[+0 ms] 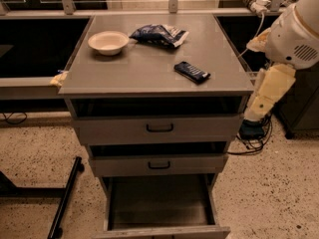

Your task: Place rxbar blueberry into bottom drawer

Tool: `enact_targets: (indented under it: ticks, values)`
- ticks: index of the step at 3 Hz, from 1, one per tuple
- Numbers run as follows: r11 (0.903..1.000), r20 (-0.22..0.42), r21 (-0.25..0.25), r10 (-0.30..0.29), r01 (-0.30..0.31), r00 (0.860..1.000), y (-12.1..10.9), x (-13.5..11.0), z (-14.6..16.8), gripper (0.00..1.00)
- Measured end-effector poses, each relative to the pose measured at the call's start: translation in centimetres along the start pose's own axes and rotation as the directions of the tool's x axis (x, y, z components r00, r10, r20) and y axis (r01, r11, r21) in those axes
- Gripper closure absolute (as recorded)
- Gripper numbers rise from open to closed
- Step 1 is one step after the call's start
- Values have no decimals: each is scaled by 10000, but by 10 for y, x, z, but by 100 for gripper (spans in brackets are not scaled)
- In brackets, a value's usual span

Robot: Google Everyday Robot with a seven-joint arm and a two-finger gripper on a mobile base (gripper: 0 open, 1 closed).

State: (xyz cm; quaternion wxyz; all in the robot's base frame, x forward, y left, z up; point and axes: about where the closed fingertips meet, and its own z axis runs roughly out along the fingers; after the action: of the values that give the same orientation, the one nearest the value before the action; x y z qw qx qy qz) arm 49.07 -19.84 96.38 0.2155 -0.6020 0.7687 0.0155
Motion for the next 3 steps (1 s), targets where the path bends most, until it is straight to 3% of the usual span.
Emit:
enact_targets:
  ticks: [1, 2, 3]
  values:
    - [9999, 1135, 31, 149, -154, 9934, -41, -30, 30, 0]
    - [9974, 2153, 59, 690, -720, 9741, -88, -58, 60, 0]
    - [9928, 2719, 47, 1137, -1195, 9556, -120, -75, 83, 0]
